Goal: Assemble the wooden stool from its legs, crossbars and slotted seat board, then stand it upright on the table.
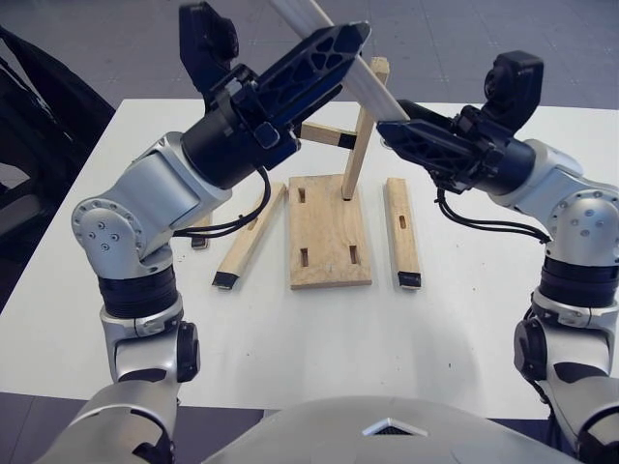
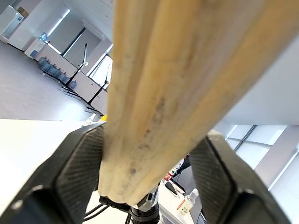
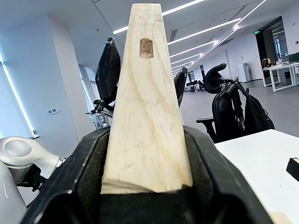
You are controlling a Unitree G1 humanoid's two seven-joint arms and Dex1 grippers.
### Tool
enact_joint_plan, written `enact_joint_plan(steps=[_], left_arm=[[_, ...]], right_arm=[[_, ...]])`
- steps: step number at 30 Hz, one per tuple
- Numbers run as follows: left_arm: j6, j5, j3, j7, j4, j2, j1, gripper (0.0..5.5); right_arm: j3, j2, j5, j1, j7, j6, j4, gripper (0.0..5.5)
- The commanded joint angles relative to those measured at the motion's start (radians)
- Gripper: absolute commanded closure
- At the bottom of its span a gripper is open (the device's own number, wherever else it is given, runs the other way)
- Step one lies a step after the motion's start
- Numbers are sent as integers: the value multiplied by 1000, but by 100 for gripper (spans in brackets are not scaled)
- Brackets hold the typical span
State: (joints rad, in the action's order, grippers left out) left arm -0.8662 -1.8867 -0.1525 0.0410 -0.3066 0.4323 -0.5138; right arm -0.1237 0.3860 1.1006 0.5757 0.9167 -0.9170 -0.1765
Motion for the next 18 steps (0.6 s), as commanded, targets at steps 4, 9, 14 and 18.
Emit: enact_joint_plan(steps=[4,9,14,18], left_arm=[[5,10,-5,35,5,14,17,306],[22,12,-20,47,2,9,33,307],[25,43,-13,49,3,4,47,310],[38,93,-23,53,29,4,43,315]], right_arm=[[-2,25,-26,-19,8,17,3,343],[7,36,-37,-42,25,18,-5,343],[10,47,-39,-53,37,21,-4,343],[32,65,-92,-66,37,51,-9,294]])
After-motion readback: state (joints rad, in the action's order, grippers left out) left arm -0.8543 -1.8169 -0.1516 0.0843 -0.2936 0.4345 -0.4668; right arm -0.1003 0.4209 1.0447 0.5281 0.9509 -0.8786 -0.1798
